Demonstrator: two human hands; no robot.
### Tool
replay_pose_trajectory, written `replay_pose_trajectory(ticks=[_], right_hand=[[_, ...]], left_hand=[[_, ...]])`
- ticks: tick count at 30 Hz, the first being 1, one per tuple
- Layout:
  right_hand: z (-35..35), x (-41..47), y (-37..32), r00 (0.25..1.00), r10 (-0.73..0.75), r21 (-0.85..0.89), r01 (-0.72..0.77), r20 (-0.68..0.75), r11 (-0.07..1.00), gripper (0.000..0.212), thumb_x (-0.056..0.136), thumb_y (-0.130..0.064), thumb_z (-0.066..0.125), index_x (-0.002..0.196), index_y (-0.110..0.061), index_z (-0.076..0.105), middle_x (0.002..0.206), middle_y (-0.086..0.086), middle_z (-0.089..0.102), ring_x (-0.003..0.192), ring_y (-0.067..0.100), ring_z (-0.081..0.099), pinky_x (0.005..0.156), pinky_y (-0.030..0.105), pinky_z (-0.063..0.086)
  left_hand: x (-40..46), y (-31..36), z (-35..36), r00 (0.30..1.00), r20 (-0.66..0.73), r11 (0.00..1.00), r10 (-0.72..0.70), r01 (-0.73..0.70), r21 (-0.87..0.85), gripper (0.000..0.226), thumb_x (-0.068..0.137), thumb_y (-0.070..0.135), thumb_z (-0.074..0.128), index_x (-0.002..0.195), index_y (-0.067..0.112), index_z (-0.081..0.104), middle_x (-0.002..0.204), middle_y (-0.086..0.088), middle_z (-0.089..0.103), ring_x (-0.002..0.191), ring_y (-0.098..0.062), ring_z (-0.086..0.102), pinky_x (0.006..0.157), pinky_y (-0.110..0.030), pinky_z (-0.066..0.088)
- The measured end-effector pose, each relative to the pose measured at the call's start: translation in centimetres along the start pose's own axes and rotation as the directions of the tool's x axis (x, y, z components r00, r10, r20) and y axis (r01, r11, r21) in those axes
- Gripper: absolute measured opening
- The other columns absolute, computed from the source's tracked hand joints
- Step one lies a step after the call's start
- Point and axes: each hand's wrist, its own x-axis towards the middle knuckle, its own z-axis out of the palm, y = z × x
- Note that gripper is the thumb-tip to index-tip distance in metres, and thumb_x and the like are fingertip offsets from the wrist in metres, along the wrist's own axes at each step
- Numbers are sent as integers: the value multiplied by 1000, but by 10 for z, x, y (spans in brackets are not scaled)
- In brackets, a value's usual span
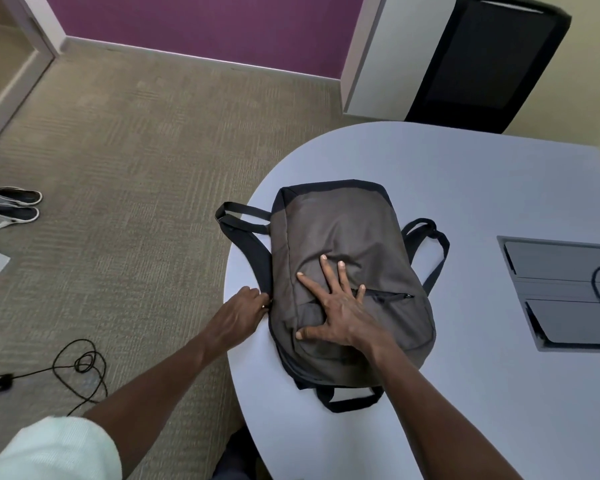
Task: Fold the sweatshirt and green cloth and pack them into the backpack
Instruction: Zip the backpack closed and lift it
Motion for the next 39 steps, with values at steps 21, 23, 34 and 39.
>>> replay_pose_trajectory(ticks=[21, 23, 34, 39], right_hand=[[8, -17, -15, 997, 27, 36, -24, -72, 999, 104, 77, -59, 73, 154, -47, 4, 161, 1, -29, 148, 35, -24, 111, 73, 3], [15, -42, -28, 953, 2, 48, 13, -302, 999, 77, 84, -40, 71, 148, -29, 32, 161, 16, 11, 149, 37, 13, 115, 62, 26], [134, -114, -44, 969, 175, 612, -31, -177, 791, 18, 81, -24, 71, 94, -12, 71, 85, -3, 72, 77, 5, 64, 67, 21, 51], [132, -106, -41, 918, 339, 668, -121, -207, 735, 27, 94, -13, 54, 75, 0, 68, 69, 10, 70, 59, 17, 62, 51, 23, 45]], left_hand=[[-107, 123, 31, 974, -104, 974, -199, 185, -127, 12, 87, 10, 71, 98, 14, 72, 79, 0, 63, 74, -16, 57, 62, -25, 47], [-113, 131, 32, 948, -112, 932, -299, 265, -245, 21, 90, 9, 65, 109, 13, 73, 82, -2, 63, 77, -18, 58, 66, -26, 47], [-95, 170, 1, 607, 462, 94, -646, 665, -741, 24, 85, 12, 64, 84, 28, 81, 90, -6, 77, 80, -12, 68, 79, -30, 53], [-84, 162, -4, 565, 529, 86, -634, 731, -677, 21, 88, 28, 68, 92, 11, 80, 96, -6, 76, 81, -15, 62, 74, -28, 49]])
